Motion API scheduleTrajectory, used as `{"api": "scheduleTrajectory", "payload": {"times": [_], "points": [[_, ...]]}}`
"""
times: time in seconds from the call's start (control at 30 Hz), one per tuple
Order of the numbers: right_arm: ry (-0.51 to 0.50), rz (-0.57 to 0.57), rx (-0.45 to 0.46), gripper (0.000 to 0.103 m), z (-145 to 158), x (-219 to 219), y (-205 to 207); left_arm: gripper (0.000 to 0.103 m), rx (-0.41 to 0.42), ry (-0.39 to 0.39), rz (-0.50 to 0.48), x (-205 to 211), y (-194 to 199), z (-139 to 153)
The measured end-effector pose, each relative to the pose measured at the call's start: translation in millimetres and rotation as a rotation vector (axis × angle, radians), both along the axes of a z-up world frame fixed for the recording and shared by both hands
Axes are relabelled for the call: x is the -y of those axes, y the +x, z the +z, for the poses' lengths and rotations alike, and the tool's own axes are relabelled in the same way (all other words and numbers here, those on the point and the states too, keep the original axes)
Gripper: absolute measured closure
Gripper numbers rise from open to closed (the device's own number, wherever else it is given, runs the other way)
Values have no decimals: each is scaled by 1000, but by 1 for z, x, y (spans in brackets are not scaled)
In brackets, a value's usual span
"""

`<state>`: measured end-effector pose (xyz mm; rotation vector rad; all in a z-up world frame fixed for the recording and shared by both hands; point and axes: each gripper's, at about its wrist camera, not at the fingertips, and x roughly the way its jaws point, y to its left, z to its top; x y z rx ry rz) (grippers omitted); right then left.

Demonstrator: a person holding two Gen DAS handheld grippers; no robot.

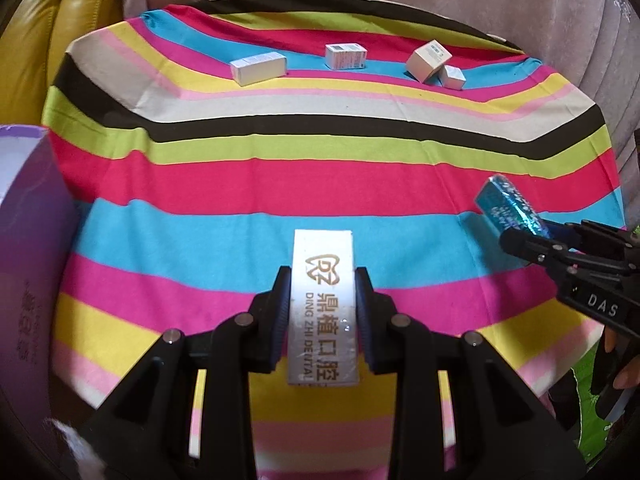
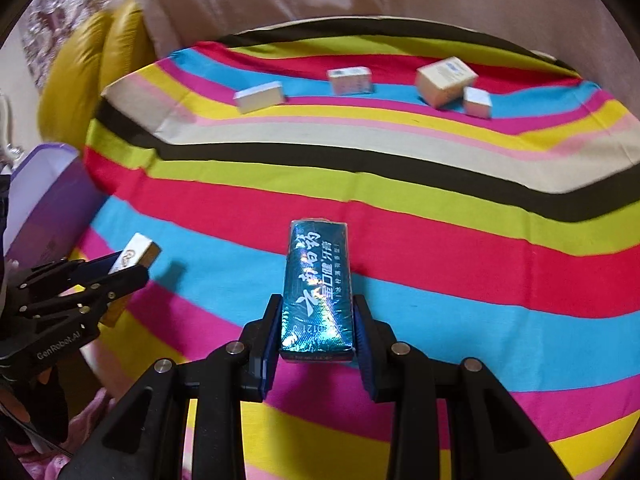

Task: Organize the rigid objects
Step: 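Lift both held boxes and carry them toward the storage box, then lower both boxes into the storage box and open both tools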

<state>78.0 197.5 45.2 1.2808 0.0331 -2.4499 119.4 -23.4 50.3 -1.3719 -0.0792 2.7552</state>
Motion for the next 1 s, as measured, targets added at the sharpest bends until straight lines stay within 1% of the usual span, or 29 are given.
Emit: {"api": "scheduleTrajectory", "payload": {"times": [0.2, 0.4, 0.53, 0.67, 0.8, 0.9, 1.0], "points": [[-19, 76, -16, 69, 14, 35, 17, 69, -64, -12, 40, 17, 25, 24], [-34, 160, -33, 69, 28, 72, 33, 69, -122, -3, 91, 37, 46, 49], [-35, 223, -58, 69, 41, 97, 42, 69, -164, 12, 143, 59, 63, 68], [3, 319, -107, 69, 58, 134, 52, 69, -200, 20, 188, 79, 78, 86], [-2, 418, -164, 69, 84, 174, 62, 69, -267, 4, 262, 105, 101, 110], [-20, 495, -188, 69, 100, 205, 68, 69, -295, -10, 324, 128, 113, 123], [-19, 567, -212, 69, 110, 238, 74, 68, -303, -18, 376, 150, 122, 131]]}}
